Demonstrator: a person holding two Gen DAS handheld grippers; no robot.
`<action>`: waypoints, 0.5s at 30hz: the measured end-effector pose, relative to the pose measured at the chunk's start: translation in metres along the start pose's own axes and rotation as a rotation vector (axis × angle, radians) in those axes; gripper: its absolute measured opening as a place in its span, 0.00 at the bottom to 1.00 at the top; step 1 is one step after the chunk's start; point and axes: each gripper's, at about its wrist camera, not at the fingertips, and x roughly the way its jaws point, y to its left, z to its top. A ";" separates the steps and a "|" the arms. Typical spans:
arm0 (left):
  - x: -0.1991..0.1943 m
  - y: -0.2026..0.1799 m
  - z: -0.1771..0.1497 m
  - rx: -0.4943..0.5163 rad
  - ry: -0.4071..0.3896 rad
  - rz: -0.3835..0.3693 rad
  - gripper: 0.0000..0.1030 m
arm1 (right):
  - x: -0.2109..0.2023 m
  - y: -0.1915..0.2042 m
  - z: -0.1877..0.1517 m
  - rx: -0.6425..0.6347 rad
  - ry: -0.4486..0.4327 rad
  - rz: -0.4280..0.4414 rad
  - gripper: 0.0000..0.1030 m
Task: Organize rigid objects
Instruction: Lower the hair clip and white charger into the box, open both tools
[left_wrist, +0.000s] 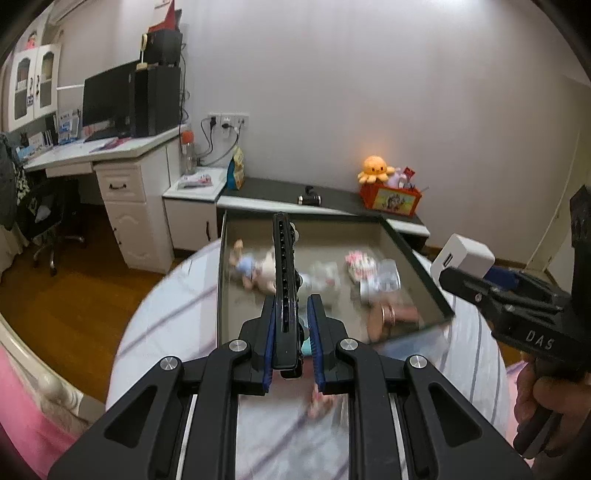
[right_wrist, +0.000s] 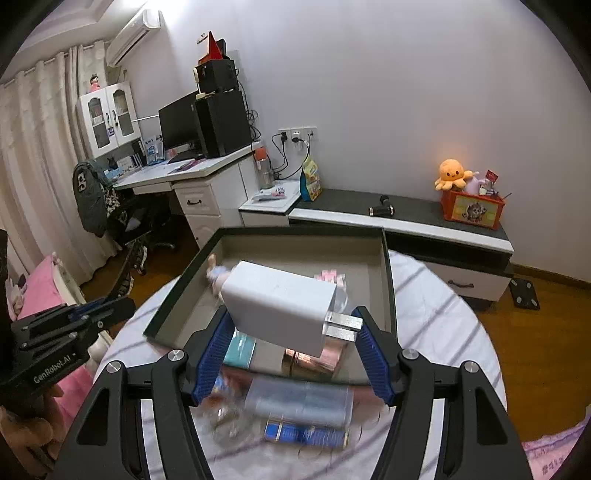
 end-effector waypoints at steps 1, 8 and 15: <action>0.003 0.000 0.006 0.001 -0.003 -0.003 0.15 | 0.003 -0.001 0.004 -0.001 -0.001 0.001 0.65; 0.041 -0.004 0.034 0.012 0.013 -0.011 0.16 | 0.043 -0.010 0.022 -0.005 0.036 -0.003 0.65; 0.095 -0.013 0.034 0.021 0.103 -0.028 0.16 | 0.088 -0.020 0.018 -0.004 0.120 -0.005 0.65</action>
